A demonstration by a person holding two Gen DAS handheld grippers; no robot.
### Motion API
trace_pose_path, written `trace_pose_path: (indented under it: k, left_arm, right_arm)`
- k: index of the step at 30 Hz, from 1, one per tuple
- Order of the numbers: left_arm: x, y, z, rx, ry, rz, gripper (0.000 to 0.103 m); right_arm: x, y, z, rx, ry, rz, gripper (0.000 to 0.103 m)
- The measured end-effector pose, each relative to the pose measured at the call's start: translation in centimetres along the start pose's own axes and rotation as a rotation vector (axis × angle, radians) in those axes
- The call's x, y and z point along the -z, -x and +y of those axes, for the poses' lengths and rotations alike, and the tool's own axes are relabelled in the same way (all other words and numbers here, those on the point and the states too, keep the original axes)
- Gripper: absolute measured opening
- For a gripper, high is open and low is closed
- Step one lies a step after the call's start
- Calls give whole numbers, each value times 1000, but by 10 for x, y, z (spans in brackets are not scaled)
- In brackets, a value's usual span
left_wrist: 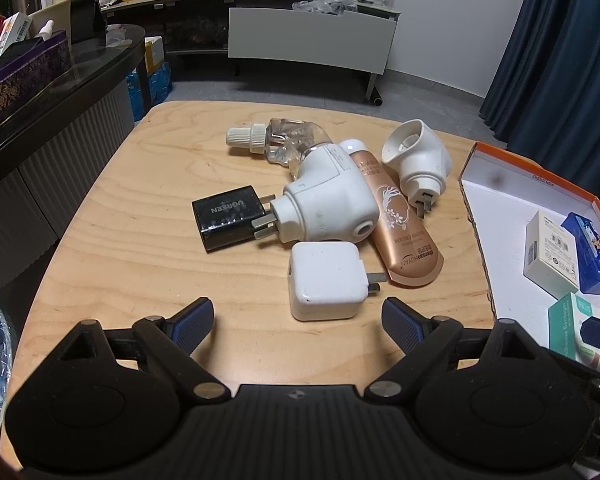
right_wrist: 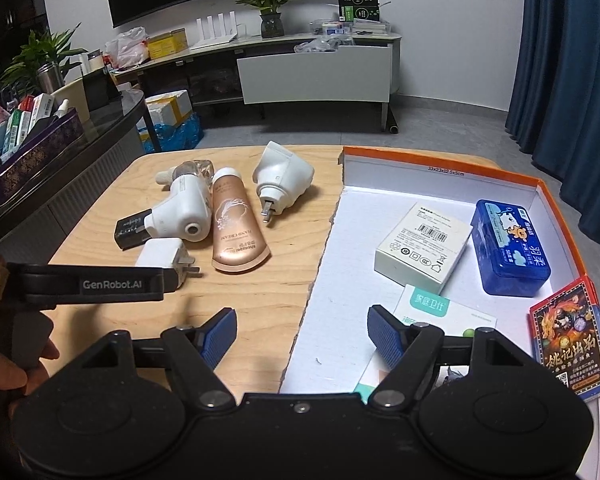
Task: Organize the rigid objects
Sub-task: 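Grasp the white square charger with left gripper while right approaches the white diffuser, then grasp the glass-bottle white diffuser with right gripper while left lifts the charger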
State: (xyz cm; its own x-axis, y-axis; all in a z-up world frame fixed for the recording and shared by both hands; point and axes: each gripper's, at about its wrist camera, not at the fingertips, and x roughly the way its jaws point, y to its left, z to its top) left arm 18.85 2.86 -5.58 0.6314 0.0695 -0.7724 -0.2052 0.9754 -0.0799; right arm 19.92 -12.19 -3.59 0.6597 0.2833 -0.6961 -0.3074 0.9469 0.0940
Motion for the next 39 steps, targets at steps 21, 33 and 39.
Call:
trace_pose_path:
  k: [21, 33, 39]
  left_arm:
    - [-4, -17, -8, 43, -58, -66, 62]
    - [13, 22, 28, 100, -3, -102, 61]
    - [22, 26, 41, 107, 18, -122, 61]
  right_arm:
    - [1, -2, -7, 7, -17, 1, 86]
    - [-29, -31, 17, -63, 55, 22, 86]
    - [-58, -52, 35, -138, 36, 23, 86]
